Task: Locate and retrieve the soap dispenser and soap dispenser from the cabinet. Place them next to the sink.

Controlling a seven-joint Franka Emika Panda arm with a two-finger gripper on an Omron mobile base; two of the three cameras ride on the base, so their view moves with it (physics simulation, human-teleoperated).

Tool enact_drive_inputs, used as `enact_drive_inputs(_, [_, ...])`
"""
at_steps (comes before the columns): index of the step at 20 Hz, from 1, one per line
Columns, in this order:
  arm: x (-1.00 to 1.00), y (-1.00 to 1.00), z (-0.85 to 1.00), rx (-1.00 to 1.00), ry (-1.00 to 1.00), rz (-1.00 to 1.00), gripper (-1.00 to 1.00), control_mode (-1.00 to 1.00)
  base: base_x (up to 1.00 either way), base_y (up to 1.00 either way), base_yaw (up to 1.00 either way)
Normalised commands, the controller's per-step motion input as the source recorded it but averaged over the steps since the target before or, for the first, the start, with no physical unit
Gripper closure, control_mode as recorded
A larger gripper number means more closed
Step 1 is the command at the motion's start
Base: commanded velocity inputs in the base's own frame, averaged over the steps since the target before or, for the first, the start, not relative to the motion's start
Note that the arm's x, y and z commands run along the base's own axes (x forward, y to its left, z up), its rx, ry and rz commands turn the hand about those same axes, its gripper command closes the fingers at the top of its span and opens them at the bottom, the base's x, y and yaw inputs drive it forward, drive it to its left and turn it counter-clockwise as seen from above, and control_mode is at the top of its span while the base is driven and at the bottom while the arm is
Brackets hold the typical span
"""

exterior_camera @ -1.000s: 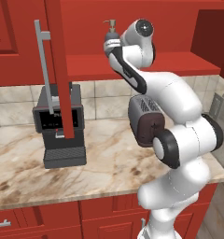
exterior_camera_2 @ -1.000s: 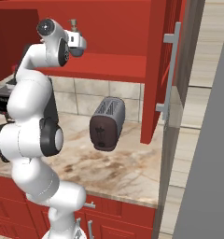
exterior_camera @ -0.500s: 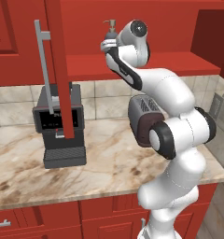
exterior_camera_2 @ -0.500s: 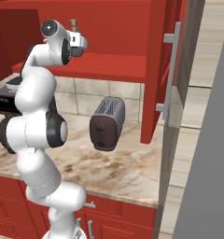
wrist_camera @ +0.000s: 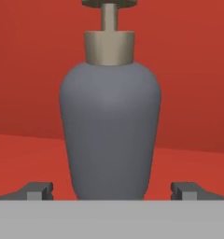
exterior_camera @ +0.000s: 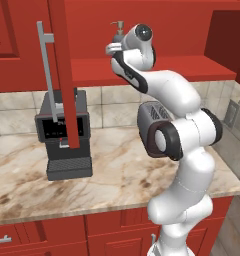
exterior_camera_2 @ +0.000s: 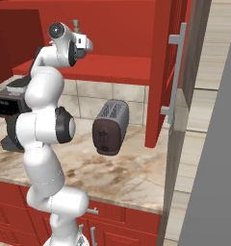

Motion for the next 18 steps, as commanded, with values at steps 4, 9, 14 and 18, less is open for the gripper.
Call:
enact_drive_inputs(4, [0.30, 0.05, -0.03, 0.00, 0.00, 0.00, -1.00, -1.00, 0.00, 0.00, 0.00])
enact_drive_inputs(9, [0.22, 0.08, -0.01, 0.00, 0.00, 0.00, -1.00, -1.00, 0.00, 0.00, 0.00])
enact_drive_inputs(14, [0.21, 0.06, -0.01, 0.00, 0.00, 0.00, -1.00, -1.00, 0.00, 0.00, 0.00])
enact_drive_inputs(18, [0.18, 0.07, -0.02, 0.00, 0.00, 0.00, 1.00, -1.00, 0.00, 0.00, 0.00])
